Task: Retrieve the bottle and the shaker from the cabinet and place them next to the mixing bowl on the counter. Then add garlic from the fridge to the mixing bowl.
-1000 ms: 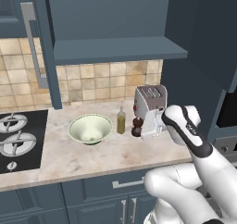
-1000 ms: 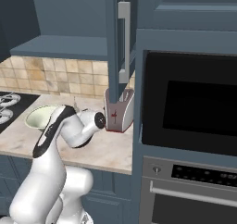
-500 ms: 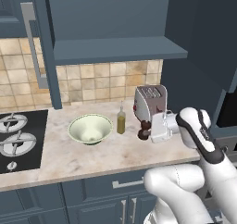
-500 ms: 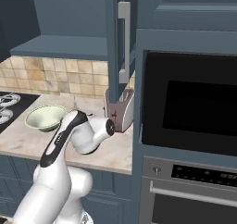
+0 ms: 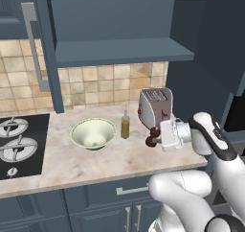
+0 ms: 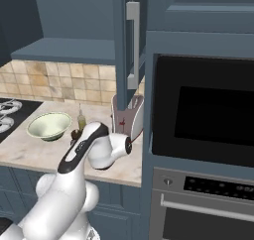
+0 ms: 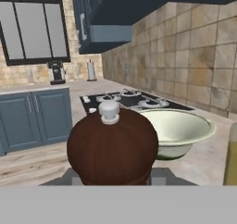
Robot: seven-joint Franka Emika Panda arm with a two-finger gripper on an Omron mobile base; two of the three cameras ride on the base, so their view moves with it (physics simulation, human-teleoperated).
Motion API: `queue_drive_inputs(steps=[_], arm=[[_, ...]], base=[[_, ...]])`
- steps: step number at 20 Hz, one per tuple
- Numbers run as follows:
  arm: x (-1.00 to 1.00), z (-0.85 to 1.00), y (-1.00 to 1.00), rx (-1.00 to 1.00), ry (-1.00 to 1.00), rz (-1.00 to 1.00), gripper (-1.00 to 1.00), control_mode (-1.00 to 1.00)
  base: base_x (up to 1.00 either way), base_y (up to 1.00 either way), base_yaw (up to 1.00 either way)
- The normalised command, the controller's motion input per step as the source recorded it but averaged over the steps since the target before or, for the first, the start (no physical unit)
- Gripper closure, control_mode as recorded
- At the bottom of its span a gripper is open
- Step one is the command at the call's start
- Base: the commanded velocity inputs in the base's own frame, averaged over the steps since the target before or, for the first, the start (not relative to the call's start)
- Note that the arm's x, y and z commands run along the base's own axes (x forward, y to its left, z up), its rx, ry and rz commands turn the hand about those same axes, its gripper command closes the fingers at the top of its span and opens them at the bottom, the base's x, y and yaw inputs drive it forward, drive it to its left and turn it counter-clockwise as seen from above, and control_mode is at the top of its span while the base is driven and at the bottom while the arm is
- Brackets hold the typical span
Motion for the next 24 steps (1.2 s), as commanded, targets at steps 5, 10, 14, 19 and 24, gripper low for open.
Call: queue_drive_inputs(steps=[5,10,14,19,24], arm=[[0.01,-0.59,0.47,0.0,0.0,0.0,1.0,-1.0],[0.0,-0.34,0.39,0.0,0.0,0.0,1.0,-1.0],[0.04,-0.4,0.23,0.0,0.0,0.0,1.0,-1.0],[0.12,-0.32,0.14,0.0,0.0,-0.06,1.0,-1.0],[0.05,-0.07,0.31,0.0,0.0,-0.11,1.0,-1.0]], base=[[0.0,0.0,0.0],[0.0,0.0,0.0],[0.0,0.0,0.0],[0.0,0.0,0.0],[0.0,0.0,0.0]])
